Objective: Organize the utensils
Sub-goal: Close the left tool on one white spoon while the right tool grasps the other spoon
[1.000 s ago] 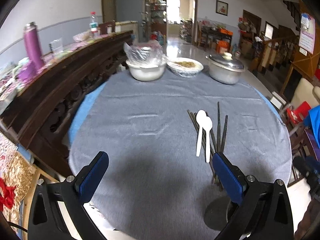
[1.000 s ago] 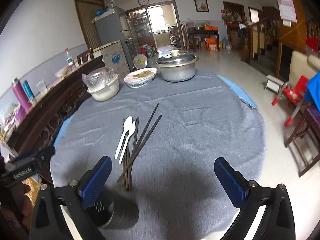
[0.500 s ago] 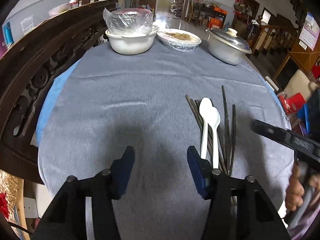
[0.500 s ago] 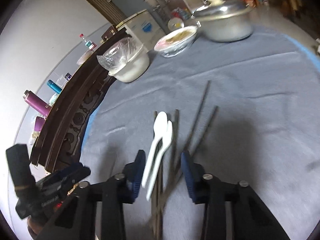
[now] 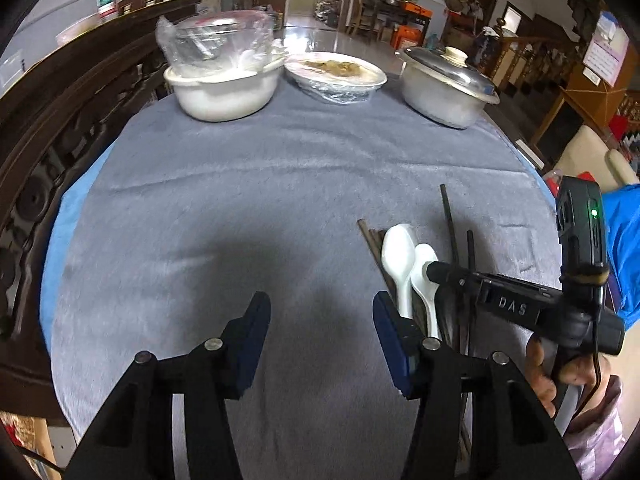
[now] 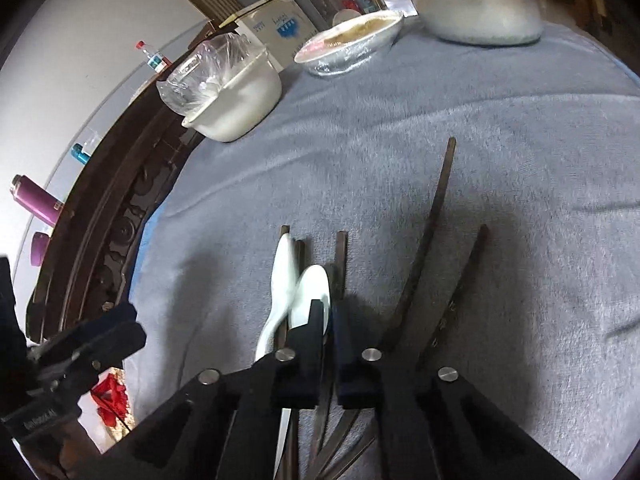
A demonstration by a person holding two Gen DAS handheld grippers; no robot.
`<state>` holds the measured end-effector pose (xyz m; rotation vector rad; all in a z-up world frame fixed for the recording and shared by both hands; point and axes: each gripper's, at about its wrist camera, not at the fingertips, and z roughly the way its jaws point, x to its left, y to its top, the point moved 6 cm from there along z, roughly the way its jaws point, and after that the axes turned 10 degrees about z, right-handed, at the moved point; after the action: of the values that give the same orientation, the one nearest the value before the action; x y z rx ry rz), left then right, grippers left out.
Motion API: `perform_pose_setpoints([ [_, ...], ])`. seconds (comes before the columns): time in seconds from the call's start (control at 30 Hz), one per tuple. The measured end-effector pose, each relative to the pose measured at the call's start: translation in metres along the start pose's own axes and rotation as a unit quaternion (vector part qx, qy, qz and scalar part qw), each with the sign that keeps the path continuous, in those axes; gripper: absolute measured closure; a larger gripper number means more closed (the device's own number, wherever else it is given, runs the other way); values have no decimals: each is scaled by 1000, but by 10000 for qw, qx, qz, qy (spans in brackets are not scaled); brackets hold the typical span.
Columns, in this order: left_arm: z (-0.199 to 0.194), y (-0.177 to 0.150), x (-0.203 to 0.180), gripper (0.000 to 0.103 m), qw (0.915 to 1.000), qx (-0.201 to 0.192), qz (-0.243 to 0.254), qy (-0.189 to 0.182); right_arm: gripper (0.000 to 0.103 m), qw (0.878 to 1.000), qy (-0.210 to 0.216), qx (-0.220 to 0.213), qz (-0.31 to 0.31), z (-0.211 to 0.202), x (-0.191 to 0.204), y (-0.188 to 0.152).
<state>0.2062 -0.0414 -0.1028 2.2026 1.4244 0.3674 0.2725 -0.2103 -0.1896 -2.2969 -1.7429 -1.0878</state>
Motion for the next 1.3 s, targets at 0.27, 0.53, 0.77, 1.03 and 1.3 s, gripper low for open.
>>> perform_pose_setpoints([
  [0.27,26,22,-21,48,9995,42,171,-256,100,9966,401,-719,85,-22,-14,7],
  [0.53,64,39,-41,48,9988,267,260,-302,100,9832,1009,-1359,686,-47,-46,27],
  [0.77,89,38,-49,95,9979,579,250,-176,100,9796,1188,-1408,803,-51,-49,32],
  [1.03,82,39,-43,102,9996,240,22,-120,100,9770,1279,-1490,835,-51,-52,30],
  [1.3,53,40,-41,103,9998,-185,2,-105,100,9738,1337,-1581,941,-53,-55,33],
])
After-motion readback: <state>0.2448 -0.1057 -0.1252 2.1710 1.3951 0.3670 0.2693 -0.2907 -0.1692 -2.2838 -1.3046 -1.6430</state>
